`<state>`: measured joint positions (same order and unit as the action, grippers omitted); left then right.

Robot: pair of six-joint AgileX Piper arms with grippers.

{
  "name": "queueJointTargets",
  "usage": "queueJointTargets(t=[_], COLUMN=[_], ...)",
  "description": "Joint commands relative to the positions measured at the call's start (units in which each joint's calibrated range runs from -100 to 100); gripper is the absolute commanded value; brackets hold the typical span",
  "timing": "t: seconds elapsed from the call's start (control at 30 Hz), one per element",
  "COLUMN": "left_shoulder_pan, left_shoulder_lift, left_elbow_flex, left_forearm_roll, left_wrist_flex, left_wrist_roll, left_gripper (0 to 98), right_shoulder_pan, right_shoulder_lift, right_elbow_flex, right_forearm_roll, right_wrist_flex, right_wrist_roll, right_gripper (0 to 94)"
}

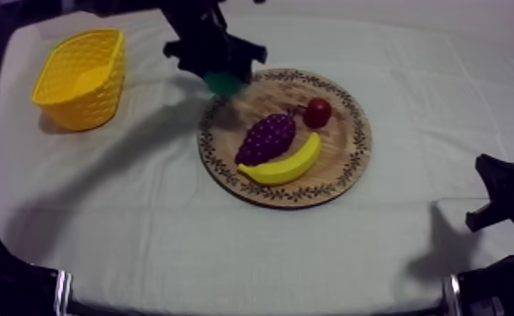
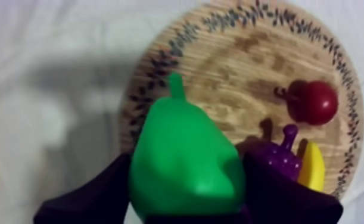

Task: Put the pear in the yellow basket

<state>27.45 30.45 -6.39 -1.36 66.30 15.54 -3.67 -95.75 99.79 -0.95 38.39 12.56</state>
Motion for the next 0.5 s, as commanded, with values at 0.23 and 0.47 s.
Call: queueJointTargets(t=[0.23,0.47], left_shoulder_pan=[-5.9,-13.1], left_shoulder_lift=[-21.6,-29.6], left_elbow_flex=[-0.2,5.9], left_forearm_roll=[-4.95,-7.02], left_wrist_flex=[9.2,9.6], left_wrist_roll=[0.1,-2.2], left_gripper=[56.4,56.9], right_shoulder_pan=[0.0,0.0], right_shoulder_lift=[0.0,0.0], right_elbow_flex=[0.0,0.0], right_forearm_roll=[0.0,0.0], right_wrist_flex=[0.0,0.0], right_wrist_roll=[0.0,0.0], right_gripper=[0.3,0.3])
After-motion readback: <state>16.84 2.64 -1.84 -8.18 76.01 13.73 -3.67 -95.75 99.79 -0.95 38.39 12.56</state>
